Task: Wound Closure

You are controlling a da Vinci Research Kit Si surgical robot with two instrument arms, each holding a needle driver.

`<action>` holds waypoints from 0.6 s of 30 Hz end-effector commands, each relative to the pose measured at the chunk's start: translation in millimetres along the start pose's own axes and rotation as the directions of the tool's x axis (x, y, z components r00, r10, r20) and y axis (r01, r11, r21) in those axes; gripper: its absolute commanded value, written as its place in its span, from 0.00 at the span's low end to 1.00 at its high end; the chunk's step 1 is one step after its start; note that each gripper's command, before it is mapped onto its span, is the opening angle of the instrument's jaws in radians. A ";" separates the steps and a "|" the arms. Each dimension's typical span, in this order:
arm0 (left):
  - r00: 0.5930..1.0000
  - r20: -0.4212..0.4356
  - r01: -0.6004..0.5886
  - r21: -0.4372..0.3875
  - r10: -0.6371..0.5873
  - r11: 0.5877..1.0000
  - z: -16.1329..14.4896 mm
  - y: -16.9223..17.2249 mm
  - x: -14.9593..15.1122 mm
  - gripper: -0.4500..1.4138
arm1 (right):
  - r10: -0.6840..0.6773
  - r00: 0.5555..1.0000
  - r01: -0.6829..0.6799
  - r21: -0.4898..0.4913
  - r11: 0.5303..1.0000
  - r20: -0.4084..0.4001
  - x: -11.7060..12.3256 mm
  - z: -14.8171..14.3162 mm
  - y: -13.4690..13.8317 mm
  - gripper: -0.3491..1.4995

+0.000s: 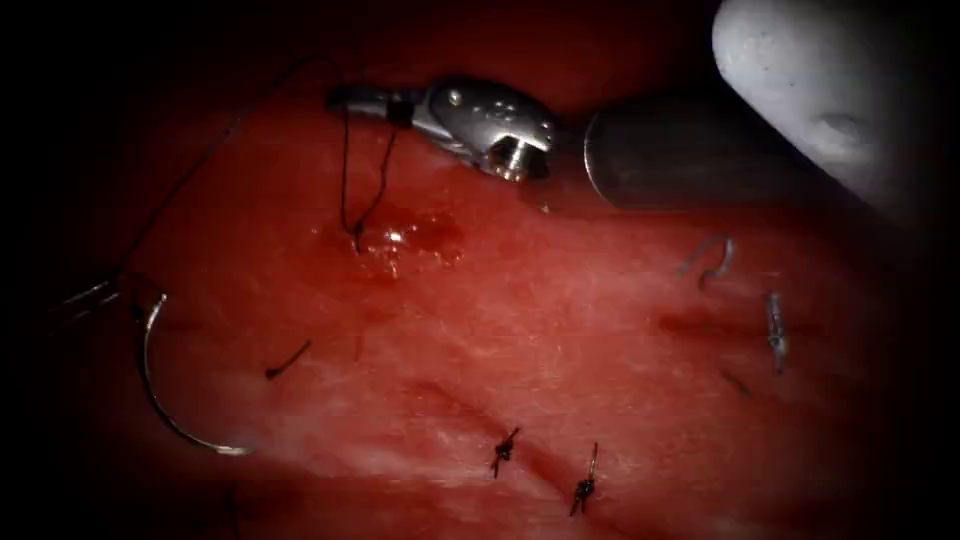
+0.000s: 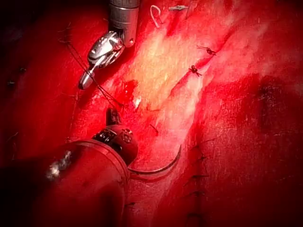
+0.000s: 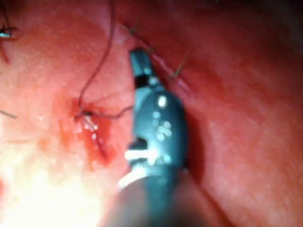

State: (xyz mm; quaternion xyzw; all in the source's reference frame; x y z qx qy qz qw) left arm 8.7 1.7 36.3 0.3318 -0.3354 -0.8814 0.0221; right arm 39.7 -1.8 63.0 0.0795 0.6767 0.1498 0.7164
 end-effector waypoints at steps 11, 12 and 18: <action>0.988 0.152 -0.007 0.014 0.005 1.000 8.9 2.4 -6.2 0.00 | 0.002 0.996 0.003 0.043 0.999 -0.095 0.2 0.7 -3.7 0.00; 0.985 0.170 -0.010 0.018 0.007 1.000 9.4 2.8 -6.6 0.00 | 0.001 0.995 0.003 0.045 0.999 -0.098 0.2 0.6 -4.0 0.00; 0.972 0.231 -0.035 -0.001 0.034 0.999 12.7 5.6 -8.7 0.00 | 0.001 0.993 0.006 0.054 0.999 -0.122 0.7 0.5 -5.6 0.00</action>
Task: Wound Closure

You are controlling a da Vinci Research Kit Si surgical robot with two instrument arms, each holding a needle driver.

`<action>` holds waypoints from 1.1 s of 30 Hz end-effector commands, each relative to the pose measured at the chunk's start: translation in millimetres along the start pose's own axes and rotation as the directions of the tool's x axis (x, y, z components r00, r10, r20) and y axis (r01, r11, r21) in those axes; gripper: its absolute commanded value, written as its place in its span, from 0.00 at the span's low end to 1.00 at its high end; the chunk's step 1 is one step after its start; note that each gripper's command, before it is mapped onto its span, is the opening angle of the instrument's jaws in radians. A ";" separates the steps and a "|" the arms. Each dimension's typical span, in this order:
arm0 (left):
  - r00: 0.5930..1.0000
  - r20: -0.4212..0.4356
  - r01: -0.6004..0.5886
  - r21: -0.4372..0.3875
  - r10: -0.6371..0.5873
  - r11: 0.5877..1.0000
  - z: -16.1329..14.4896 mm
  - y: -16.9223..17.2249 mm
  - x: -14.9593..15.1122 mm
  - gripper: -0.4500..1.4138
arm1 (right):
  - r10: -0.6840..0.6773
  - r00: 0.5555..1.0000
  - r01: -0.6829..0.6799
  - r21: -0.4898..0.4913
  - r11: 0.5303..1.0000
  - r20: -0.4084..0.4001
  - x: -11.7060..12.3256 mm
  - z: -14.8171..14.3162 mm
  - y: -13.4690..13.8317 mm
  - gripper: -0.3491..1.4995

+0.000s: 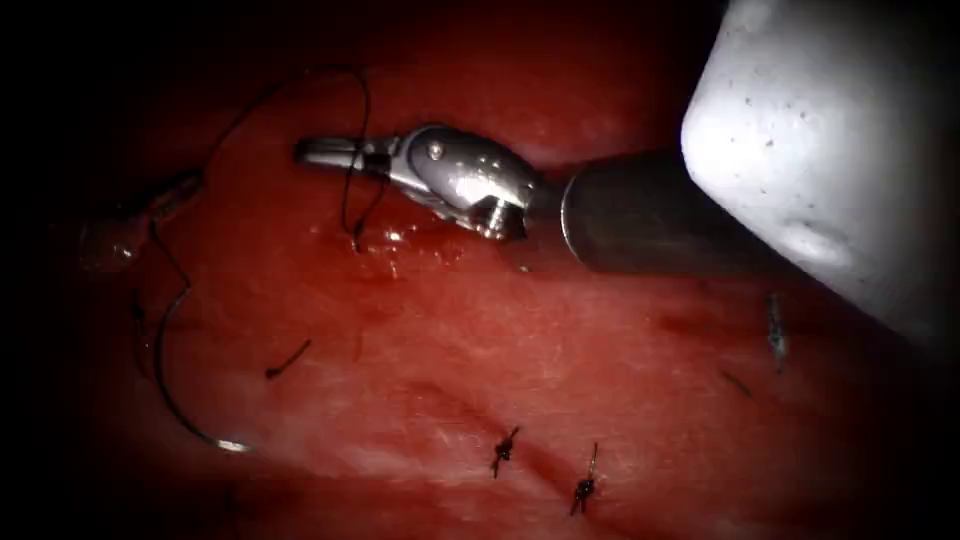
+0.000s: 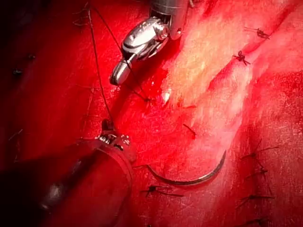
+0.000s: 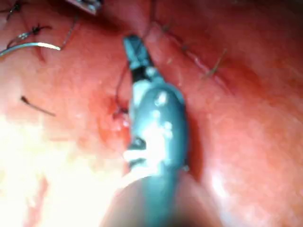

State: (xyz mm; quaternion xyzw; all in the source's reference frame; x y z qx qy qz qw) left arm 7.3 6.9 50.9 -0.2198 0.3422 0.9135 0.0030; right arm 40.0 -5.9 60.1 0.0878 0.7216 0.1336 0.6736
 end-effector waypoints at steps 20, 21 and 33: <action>0.999 0.002 0.040 -0.023 -0.040 0.999 8.6 3.1 3.5 0.00 | 0.013 1.000 -0.012 0.068 0.998 -0.020 0.1 0.7 -4.7 0.16; 0.999 0.001 0.041 -0.023 -0.041 0.999 8.5 2.9 3.4 0.00 | 0.019 1.000 -0.017 0.082 0.996 -0.013 0.2 0.6 -4.9 0.17; 0.998 -0.024 0.055 -0.022 -0.055 0.998 9.4 2.1 4.6 0.00 | 0.135 0.991 -0.134 0.233 0.963 0.012 -0.7 2.4 -6.1 0.64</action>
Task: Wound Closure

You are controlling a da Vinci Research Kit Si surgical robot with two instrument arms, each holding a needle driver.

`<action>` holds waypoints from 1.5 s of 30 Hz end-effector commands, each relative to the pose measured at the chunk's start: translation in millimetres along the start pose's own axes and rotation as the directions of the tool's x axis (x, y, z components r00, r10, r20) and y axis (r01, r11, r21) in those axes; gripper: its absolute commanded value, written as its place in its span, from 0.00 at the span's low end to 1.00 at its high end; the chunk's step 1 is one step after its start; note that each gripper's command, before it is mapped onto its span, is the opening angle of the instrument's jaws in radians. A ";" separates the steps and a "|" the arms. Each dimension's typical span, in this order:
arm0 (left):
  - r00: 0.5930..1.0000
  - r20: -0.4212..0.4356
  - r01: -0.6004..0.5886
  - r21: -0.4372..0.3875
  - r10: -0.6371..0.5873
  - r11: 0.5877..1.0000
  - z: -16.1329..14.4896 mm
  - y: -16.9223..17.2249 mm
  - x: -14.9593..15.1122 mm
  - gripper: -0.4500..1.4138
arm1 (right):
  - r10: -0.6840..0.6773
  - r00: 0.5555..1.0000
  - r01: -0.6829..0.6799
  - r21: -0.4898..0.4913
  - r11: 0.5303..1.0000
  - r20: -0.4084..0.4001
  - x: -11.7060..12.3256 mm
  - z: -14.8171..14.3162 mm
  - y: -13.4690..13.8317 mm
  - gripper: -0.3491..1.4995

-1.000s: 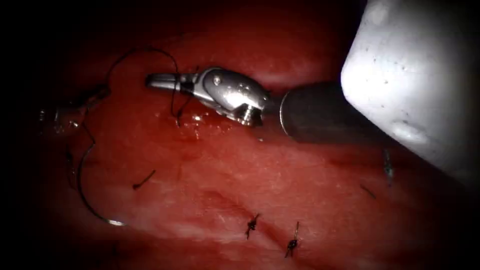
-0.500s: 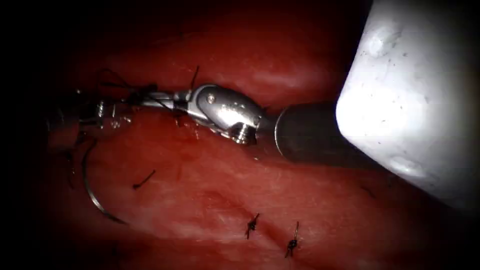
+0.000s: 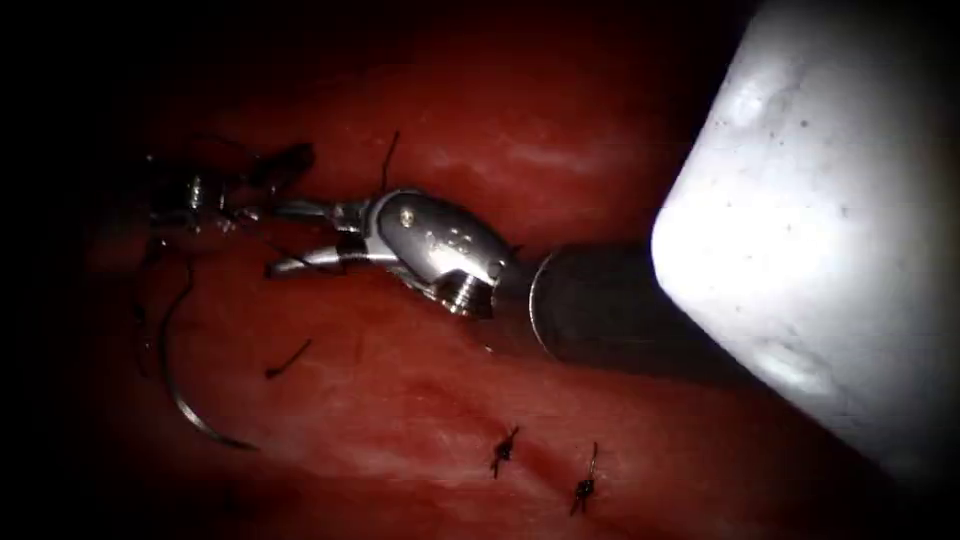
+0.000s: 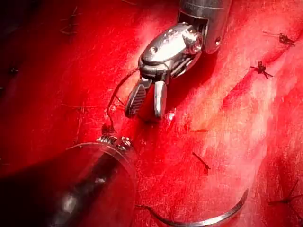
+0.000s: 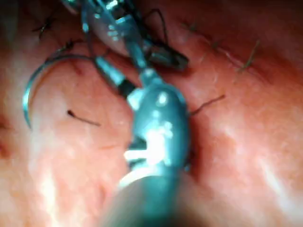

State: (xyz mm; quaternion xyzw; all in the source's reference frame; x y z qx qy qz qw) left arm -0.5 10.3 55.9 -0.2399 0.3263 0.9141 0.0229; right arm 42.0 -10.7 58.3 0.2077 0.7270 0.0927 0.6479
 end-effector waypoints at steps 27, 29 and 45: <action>0.998 0.002 -0.070 -0.010 0.070 0.998 4.8 1.0 -2.3 0.00 | 0.118 0.992 -0.106 0.214 0.971 -0.041 2.8 2.2 -2.5 0.53; 0.998 0.003 -0.070 -0.009 0.070 0.997 4.7 1.0 -2.4 0.00 | 0.127 0.990 -0.113 0.218 0.970 -0.054 3.2 2.3 -2.5 0.50; 0.997 0.013 -0.073 0.000 0.073 0.997 2.4 3.2 -2.3 0.00 | 0.119 0.948 -0.124 0.002 0.992 -0.295 2.2 0.0 -0.7 0.40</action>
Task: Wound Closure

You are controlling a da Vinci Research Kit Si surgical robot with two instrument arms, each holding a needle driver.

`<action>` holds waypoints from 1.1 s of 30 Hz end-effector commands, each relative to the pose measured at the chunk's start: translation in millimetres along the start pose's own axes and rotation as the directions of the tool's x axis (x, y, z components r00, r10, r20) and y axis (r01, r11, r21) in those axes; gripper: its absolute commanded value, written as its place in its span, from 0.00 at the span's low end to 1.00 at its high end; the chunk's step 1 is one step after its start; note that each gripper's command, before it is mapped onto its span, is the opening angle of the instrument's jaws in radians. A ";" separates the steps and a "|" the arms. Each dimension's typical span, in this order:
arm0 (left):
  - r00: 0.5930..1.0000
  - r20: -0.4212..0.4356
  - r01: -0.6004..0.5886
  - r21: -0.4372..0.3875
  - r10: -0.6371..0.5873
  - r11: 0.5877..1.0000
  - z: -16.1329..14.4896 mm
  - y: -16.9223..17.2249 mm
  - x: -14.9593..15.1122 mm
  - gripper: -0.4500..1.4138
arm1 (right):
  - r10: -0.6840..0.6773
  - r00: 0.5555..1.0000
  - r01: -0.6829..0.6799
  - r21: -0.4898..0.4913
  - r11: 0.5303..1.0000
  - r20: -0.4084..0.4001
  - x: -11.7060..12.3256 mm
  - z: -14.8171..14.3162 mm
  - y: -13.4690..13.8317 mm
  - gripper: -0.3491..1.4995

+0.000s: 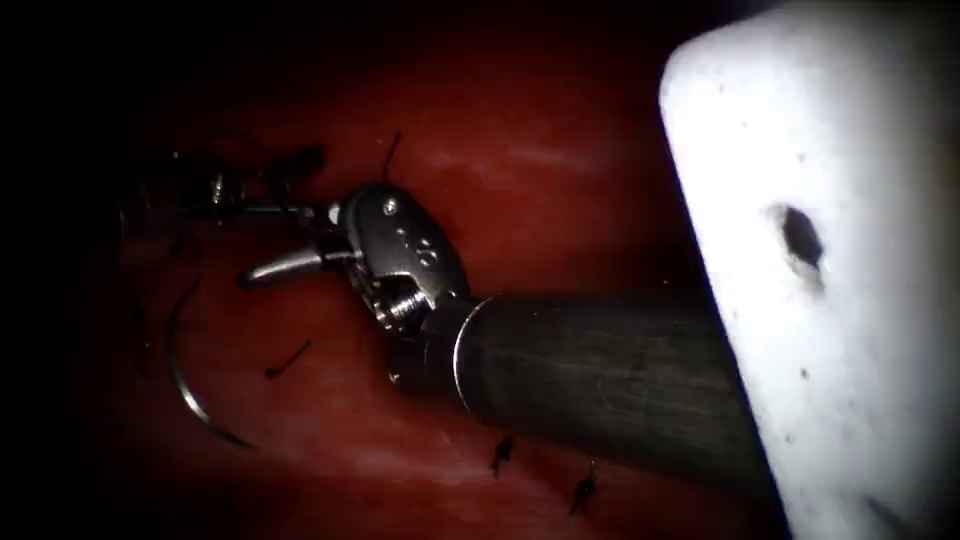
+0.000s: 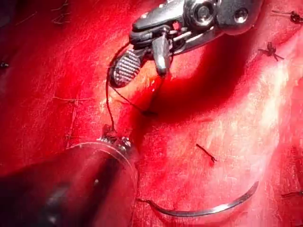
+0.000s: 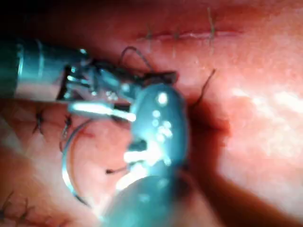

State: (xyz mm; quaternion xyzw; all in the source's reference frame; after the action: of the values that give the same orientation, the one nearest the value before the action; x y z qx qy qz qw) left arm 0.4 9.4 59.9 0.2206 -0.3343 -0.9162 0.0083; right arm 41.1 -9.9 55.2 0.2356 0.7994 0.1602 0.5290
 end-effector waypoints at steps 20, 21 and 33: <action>1.000 -0.010 0.001 0.006 0.000 1.000 -9.0 3.4 5.3 0.00 | -0.066 0.997 0.061 -0.157 0.986 -0.029 -0.8 0.5 2.1 0.77; 1.000 -0.009 0.000 0.006 0.000 1.000 -9.3 3.4 5.4 0.00 | -0.066 0.997 0.061 -0.157 0.986 -0.029 -0.8 0.5 2.1 0.77; 1.000 0.008 -0.006 0.005 0.006 1.000 -14.1 4.4 8.1 0.00 | -0.077 0.997 0.073 -0.227 0.971 -0.009 -0.2 0.3 3.0 0.79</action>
State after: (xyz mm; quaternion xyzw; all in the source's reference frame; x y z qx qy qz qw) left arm -1.2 -4.2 48.7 0.2144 -0.3377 -0.9164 0.0109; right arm 41.6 -6.9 56.3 0.1400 0.7885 0.2327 0.5518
